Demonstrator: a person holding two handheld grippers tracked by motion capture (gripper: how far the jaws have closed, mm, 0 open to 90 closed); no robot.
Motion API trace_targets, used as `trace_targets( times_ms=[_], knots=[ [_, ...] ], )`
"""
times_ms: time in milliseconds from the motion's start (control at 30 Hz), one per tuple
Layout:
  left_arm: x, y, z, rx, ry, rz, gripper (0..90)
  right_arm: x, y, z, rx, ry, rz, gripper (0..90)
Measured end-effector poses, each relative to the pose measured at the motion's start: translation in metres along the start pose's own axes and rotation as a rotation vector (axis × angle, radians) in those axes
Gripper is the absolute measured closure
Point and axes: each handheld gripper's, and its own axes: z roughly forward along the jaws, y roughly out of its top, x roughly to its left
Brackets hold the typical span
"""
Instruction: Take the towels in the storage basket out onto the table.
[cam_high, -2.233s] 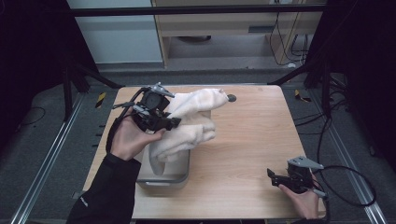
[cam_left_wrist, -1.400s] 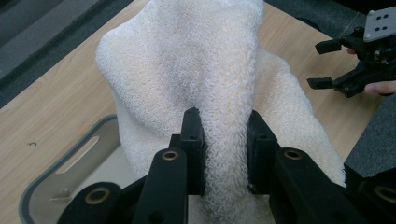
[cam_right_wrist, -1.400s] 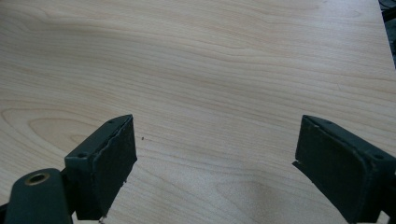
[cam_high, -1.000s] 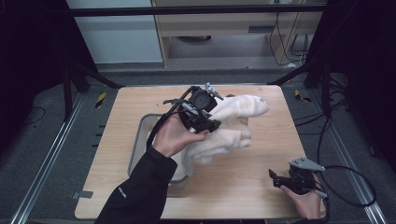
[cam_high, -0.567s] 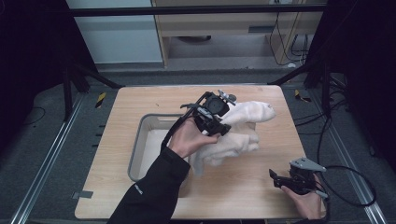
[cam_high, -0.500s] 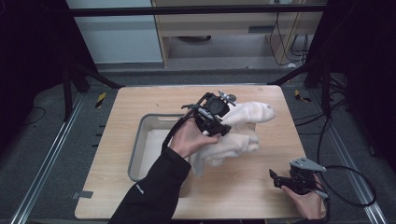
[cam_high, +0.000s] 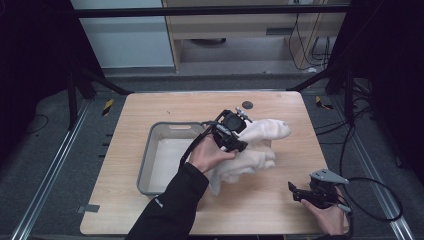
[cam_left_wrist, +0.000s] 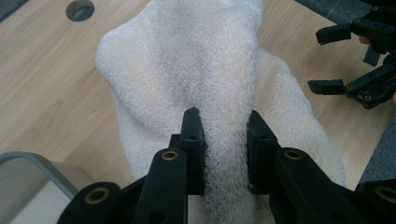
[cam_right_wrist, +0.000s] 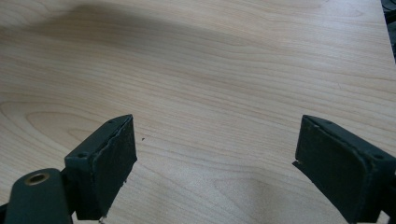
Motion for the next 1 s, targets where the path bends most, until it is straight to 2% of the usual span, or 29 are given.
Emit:
trace_targets(
  times_ms=[600, 733, 867, 1000],
  knots=[
    [0.008, -0.032, 0.047, 0.033, -0.023, -0.036, 72.2, 0.001, -0.001, 0.002, 0.009, 0.002, -0.01, 12.4],
    [0.01, -0.038, 0.057, 0.059, -0.019, -0.043, 71.2, 0.0, -0.001, 0.002, 0.015, 0.0, -0.009, 12.4],
    [0.014, -0.045, 0.063, 0.053, -0.036, -0.066, 70.3, 0.0, -0.001, 0.002, 0.014, -0.001, -0.012, 12.3],
    [0.014, -0.05, 0.068, 0.065, -0.033, -0.065, 67.2, 0.0, -0.001, 0.003, 0.017, -0.001, -0.013, 12.2]
  ],
)
